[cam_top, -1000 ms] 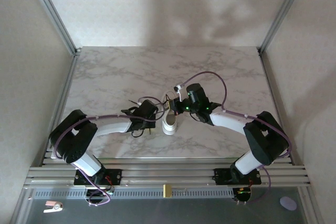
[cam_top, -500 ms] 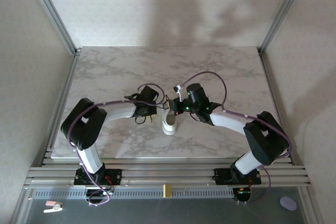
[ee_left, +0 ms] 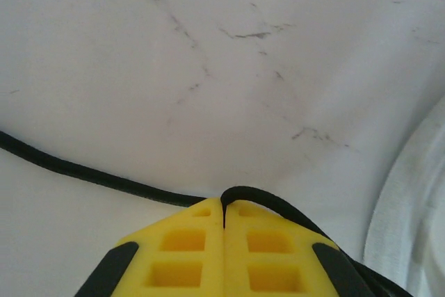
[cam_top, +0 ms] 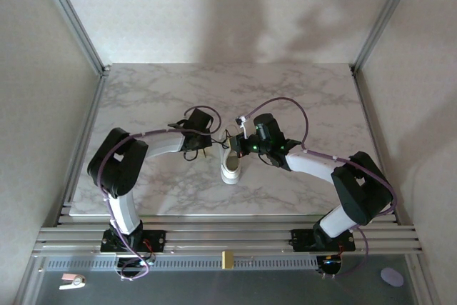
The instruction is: Tie the shoes
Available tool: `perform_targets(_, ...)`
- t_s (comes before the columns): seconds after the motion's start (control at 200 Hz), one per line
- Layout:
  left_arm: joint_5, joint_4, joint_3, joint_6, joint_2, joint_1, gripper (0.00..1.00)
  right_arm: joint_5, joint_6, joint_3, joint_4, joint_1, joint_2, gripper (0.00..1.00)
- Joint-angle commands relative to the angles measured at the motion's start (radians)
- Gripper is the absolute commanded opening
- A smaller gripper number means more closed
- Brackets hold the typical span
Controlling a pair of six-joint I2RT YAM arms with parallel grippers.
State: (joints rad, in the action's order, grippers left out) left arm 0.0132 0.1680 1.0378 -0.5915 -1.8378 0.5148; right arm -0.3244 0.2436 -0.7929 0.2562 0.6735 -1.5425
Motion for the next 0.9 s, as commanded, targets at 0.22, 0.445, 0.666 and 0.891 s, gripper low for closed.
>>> perform_targets(0.22, -0.132, -0.125, -0.074, -0.032, 0.037, -0.011, 0.27, -0.071, -0.045, -0.014, -0.041, -0.004, 0.021, 0.00)
perform_targets(0.445, -0.051, -0.115, -0.187, -0.089, 0.198, -0.012, 0.45, -0.082, -0.065, -0.033, -0.073, -0.004, 0.009, 0.00)
perform_targets(0.666, -0.117, -0.208, -0.310, -0.102, 0.360, -0.007, 0.47, -0.060, -0.070, -0.037, -0.087, -0.005, 0.009, 0.00)
perform_targets(0.891, -0.354, -0.470, -0.362, -0.156, 0.348, 0.024, 0.39, -0.062, -0.057, -0.039, -0.077, -0.004, 0.004, 0.00)
